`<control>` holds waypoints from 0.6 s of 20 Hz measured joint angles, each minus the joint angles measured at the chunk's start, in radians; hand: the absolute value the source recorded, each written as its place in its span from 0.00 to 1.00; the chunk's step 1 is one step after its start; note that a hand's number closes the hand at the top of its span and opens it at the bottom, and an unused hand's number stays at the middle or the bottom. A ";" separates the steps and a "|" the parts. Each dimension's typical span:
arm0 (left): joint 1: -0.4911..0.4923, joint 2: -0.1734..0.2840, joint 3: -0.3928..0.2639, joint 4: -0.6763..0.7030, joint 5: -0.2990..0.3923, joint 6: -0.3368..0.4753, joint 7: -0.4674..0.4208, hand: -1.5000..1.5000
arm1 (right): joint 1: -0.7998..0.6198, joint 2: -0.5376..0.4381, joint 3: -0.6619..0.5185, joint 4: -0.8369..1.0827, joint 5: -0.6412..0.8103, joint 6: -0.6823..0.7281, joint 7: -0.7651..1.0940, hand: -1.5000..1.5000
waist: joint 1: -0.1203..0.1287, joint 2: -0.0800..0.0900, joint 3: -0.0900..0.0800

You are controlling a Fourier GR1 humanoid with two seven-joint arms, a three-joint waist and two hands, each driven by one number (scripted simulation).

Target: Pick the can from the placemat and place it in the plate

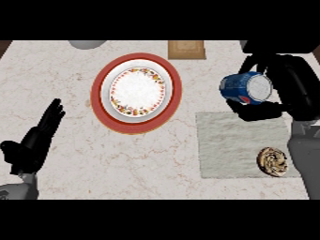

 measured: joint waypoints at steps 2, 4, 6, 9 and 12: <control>0.000 -0.005 0.005 0.007 -0.003 -0.006 -0.007 0.50 | -0.026 0.020 -0.001 0.008 0.003 0.008 0.003 1.00 | 0.000 0.000 0.000; 0.014 -0.013 0.000 -0.018 -0.010 -0.004 0.002 0.50 | -0.074 0.051 0.018 0.029 0.023 0.016 0.033 1.00 | 0.003 0.000 0.000; 0.002 -0.019 0.003 -0.002 -0.013 -0.002 -0.002 0.50 | -0.134 0.089 0.039 0.074 0.040 0.021 0.057 1.00 | 0.005 0.001 0.000; -0.004 -0.030 -0.003 0.008 -0.025 0.001 -0.010 0.50 | -0.206 0.149 0.070 0.144 0.059 0.028 0.085 1.00 | 0.007 0.002 0.000; -0.004 -0.044 -0.014 -0.014 -0.038 0.013 0.007 0.50 | -0.265 0.216 0.088 0.257 0.080 -0.009 0.078 1.00 | 0.011 0.003 0.000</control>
